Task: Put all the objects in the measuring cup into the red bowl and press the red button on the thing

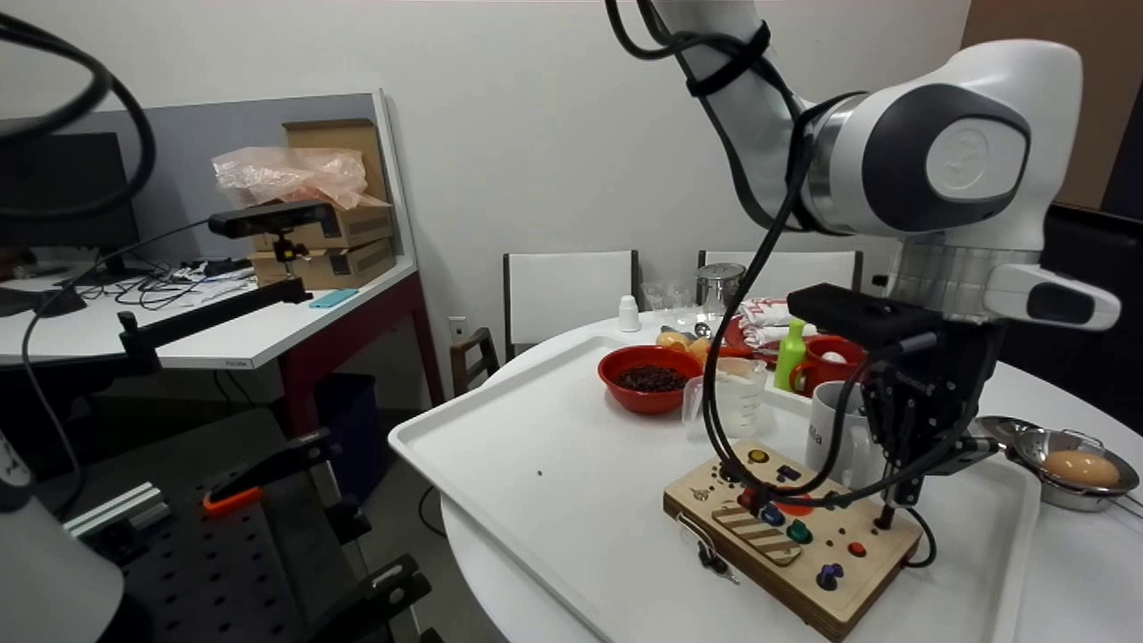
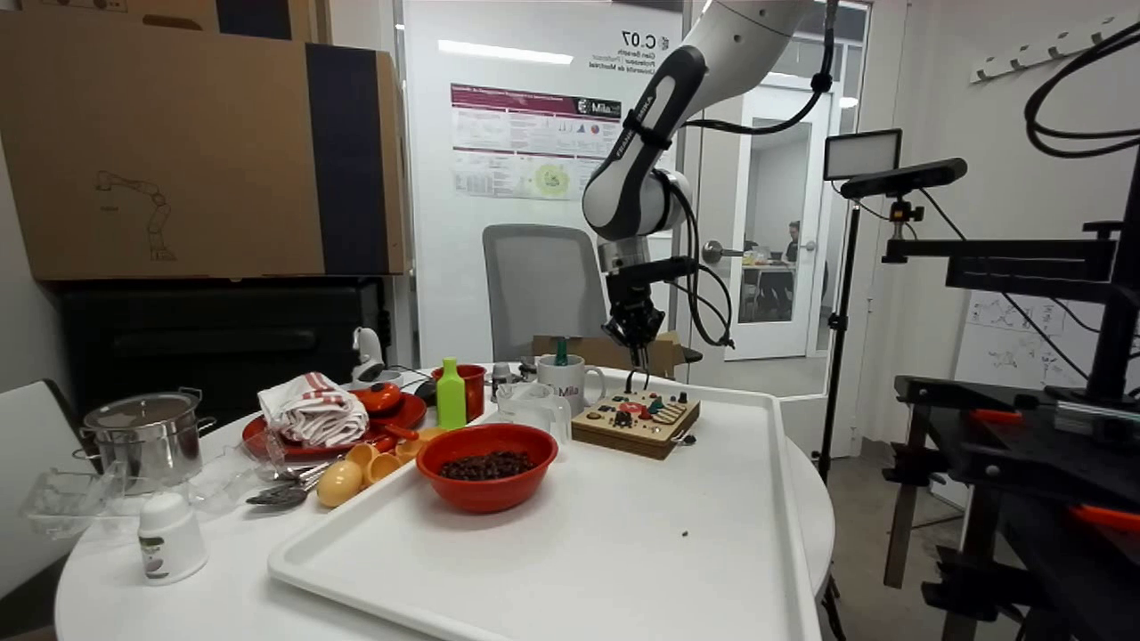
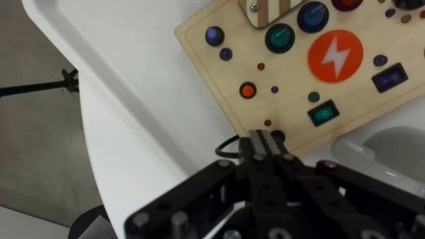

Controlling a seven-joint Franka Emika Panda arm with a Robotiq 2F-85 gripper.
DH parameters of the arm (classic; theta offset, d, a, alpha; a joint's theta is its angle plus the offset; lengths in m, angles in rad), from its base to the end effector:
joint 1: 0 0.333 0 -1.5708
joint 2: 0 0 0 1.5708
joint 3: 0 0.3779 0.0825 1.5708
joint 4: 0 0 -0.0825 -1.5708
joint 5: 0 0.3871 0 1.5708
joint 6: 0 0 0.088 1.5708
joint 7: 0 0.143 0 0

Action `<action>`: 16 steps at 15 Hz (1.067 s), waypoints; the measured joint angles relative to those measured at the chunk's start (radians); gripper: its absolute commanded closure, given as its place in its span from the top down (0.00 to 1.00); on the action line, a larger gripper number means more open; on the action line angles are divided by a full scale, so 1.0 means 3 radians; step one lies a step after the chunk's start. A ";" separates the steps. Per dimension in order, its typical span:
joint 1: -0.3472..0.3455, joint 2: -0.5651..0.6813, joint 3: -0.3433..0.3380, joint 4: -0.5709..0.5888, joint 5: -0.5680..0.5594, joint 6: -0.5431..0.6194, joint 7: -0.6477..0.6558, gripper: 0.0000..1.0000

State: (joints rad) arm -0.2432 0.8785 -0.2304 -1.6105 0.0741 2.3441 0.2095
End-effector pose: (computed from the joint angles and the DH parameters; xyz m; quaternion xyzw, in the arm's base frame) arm 0.6457 -0.3063 0.1115 0.9409 -0.3266 -0.0686 0.0573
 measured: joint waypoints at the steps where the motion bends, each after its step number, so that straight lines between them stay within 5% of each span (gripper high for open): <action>1: 0.0003 -0.0047 0.0008 -0.0025 -0.0010 0.0000 -0.0051 0.00; 9: -0.0022 -0.0321 0.0321 -0.0264 -0.0094 -0.0030 -0.1166 0.00; 11: -0.0045 -0.0382 0.0410 -0.0300 -0.0109 -0.0062 -0.1465 0.27; 12: -0.0058 -0.0413 0.0452 -0.0309 -0.0118 -0.0095 -0.1620 0.07; 14: -0.0078 -0.0465 0.0508 -0.0319 -0.0129 -0.0162 -0.1839 0.22; 16: -0.0087 -0.0499 0.0523 -0.0344 -0.0136 -0.0173 -0.1904 0.27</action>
State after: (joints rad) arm -0.2693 0.7289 -0.0734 -1.7136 0.0333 2.2920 -0.3617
